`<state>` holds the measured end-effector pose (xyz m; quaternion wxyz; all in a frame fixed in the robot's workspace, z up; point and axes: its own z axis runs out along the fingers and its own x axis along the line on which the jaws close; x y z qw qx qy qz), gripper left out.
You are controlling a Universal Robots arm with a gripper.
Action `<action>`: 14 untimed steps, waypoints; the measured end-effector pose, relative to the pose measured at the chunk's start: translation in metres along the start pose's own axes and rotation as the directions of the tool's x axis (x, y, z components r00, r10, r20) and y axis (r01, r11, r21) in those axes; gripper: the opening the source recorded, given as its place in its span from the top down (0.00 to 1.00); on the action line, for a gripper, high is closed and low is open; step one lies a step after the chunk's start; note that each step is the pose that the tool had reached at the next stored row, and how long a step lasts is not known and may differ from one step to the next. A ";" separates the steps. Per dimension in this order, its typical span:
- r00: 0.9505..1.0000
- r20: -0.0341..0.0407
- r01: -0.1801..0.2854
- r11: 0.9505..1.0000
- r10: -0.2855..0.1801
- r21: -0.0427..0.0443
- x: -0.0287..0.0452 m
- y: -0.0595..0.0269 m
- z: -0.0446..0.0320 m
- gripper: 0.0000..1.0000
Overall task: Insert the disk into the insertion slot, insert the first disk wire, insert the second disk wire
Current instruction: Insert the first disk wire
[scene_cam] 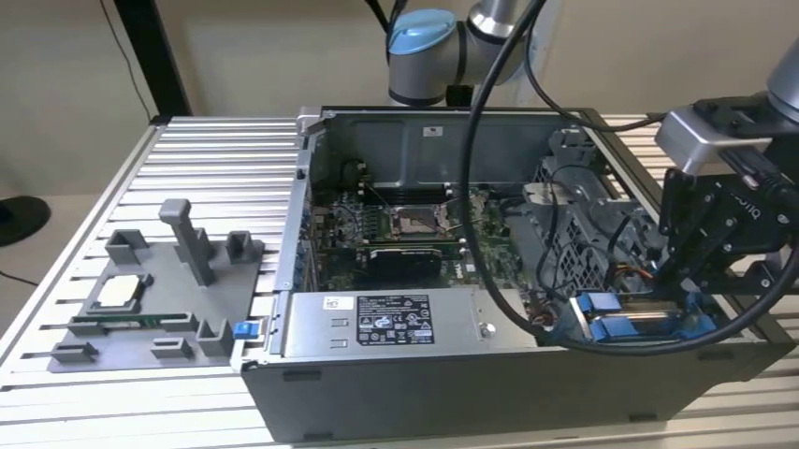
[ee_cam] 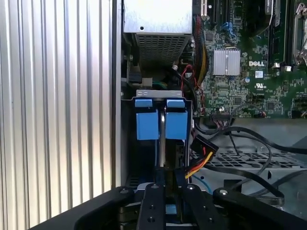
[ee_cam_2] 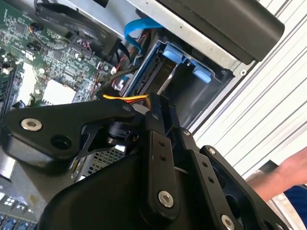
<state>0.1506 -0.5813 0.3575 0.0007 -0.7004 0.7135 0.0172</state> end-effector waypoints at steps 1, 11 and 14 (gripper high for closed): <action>1.000 0.001 0.000 1.000 0.000 0.002 -0.0011 -0.0009 0.0002 1.00; 1.000 0.004 0.000 1.000 0.000 0.011 -0.0101 -0.0056 0.0010 1.00; 1.000 0.004 0.000 1.000 0.000 0.011 -0.0104 -0.0057 0.0011 1.00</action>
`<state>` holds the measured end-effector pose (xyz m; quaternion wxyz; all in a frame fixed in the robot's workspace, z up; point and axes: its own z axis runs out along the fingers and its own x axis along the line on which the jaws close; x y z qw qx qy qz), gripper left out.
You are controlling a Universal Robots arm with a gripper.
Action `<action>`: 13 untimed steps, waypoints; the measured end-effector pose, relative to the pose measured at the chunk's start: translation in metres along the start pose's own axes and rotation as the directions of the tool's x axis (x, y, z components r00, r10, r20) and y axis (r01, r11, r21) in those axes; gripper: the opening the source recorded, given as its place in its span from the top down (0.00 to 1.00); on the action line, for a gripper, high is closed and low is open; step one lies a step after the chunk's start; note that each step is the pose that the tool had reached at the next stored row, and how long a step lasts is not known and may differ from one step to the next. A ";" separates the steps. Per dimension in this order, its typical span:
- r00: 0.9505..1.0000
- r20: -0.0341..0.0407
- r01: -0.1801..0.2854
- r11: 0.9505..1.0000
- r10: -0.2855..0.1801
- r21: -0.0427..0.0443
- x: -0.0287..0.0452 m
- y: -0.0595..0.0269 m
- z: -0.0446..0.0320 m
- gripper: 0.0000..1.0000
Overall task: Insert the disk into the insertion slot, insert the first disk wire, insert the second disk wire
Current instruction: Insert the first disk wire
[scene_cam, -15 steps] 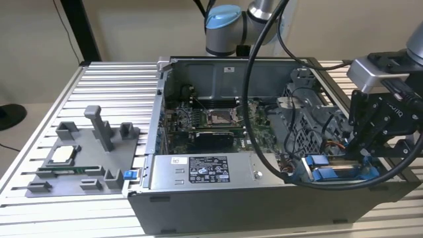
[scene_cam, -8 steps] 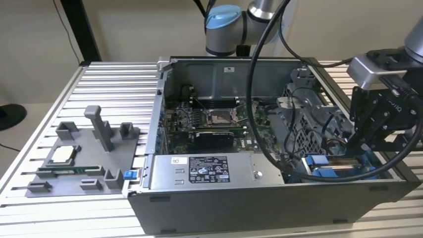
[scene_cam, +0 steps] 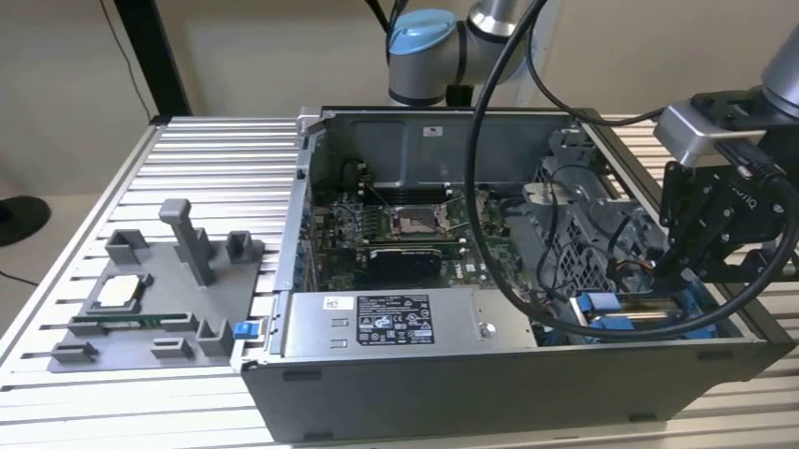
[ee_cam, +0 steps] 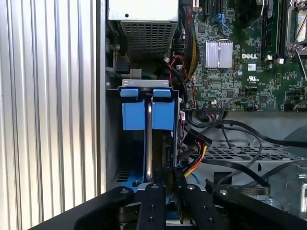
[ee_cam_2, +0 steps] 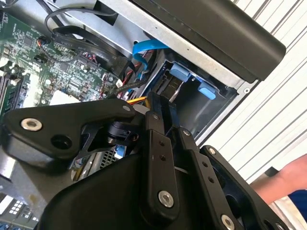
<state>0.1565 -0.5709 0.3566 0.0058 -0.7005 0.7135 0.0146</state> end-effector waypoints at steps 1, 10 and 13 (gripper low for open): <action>1.000 0.000 0.000 1.000 0.000 0.000 0.0000 0.0000 0.0000 1.00; 1.000 0.006 0.000 1.000 0.000 0.002 -0.0009 -0.0003 0.0027 1.00; 1.000 0.009 0.000 1.000 0.000 0.004 -0.0009 -0.0007 0.0057 1.00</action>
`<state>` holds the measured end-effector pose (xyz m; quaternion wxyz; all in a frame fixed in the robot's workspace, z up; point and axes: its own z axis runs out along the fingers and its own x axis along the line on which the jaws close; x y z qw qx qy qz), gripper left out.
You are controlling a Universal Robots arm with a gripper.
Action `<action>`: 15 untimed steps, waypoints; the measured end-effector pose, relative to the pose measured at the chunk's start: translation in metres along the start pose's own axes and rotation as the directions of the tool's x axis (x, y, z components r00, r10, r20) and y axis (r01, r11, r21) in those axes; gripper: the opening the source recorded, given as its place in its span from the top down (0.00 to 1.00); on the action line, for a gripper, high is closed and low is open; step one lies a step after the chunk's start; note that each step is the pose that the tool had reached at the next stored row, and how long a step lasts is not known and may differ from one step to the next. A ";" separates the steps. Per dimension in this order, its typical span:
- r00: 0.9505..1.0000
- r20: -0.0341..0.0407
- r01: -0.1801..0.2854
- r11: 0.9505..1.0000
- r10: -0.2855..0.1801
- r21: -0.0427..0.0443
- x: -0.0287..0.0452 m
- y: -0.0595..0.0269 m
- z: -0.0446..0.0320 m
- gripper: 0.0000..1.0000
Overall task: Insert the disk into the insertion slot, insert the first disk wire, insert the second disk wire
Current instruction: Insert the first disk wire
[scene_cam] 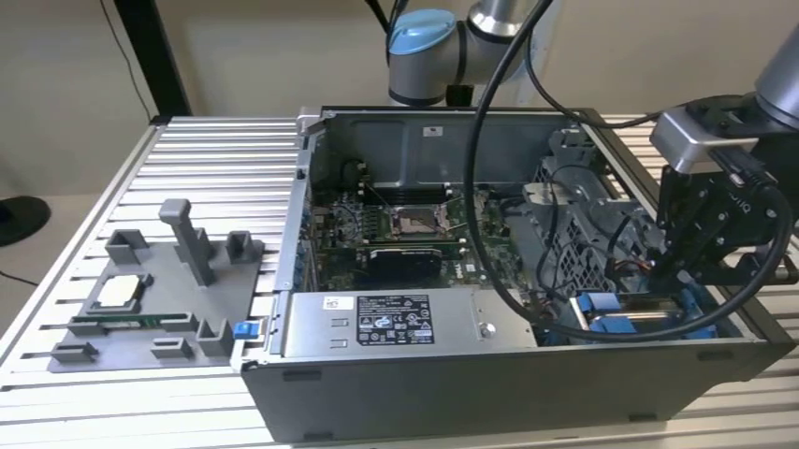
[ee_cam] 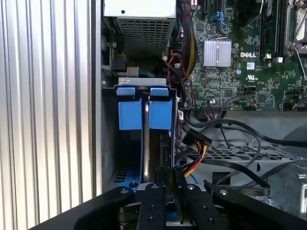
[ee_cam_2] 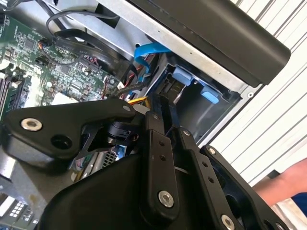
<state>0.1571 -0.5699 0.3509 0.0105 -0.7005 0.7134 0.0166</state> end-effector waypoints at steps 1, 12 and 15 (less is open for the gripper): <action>1.000 0.001 0.000 1.000 0.000 0.001 0.0000 -0.0002 0.0008 1.00; 1.000 0.001 0.000 1.000 0.000 0.011 0.0001 -0.0005 0.0054 1.00; 1.000 0.001 0.000 1.000 0.000 0.011 0.0001 -0.0005 0.0066 1.00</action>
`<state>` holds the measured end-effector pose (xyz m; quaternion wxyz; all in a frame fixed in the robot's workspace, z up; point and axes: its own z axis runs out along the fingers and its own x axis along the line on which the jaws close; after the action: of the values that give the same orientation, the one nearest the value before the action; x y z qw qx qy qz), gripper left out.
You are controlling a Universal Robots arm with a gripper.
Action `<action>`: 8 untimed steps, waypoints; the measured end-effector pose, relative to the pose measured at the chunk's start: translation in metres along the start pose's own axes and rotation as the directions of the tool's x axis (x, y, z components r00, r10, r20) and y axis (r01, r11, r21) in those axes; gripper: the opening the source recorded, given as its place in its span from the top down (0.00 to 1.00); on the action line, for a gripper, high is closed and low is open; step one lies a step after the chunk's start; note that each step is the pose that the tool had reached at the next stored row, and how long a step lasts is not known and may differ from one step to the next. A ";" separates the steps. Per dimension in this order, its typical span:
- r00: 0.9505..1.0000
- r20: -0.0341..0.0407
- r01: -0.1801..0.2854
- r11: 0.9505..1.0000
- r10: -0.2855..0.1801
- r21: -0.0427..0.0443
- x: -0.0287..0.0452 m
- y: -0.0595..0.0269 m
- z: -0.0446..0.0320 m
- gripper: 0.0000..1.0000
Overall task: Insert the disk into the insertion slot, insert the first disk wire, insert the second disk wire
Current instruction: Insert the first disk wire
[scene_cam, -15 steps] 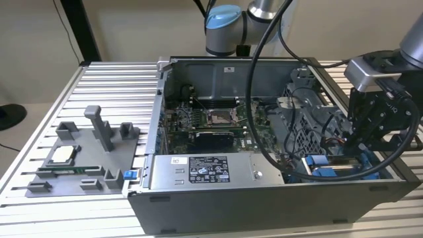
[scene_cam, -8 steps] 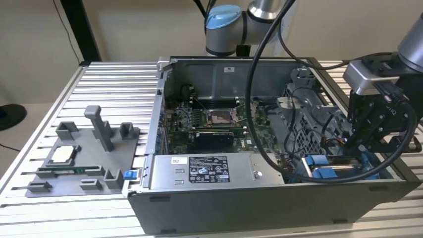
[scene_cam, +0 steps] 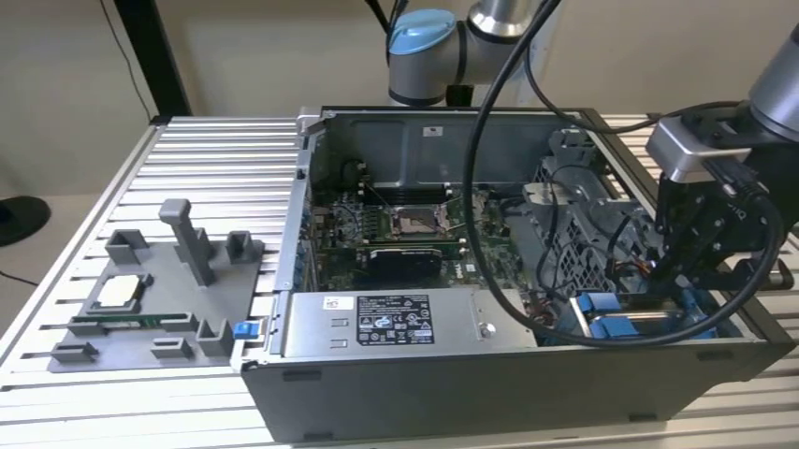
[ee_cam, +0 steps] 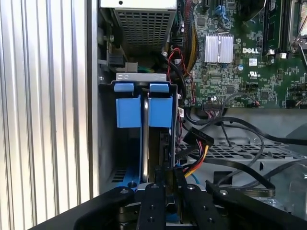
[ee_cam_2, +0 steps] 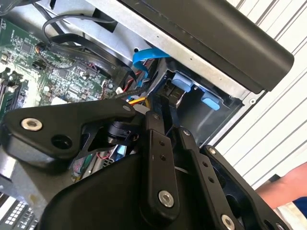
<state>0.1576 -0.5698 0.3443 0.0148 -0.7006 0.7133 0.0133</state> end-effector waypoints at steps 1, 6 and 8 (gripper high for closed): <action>1.000 0.000 0.000 1.000 0.000 0.000 0.0000 0.0000 0.0004 1.00; 1.000 0.000 0.001 1.000 -0.001 0.003 0.0001 0.0000 0.0017 1.00; 1.000 0.000 0.001 1.000 -0.001 0.003 0.0001 0.0000 0.0020 1.00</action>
<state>0.1576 -0.5698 0.3423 0.0158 -0.7008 0.7130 0.0122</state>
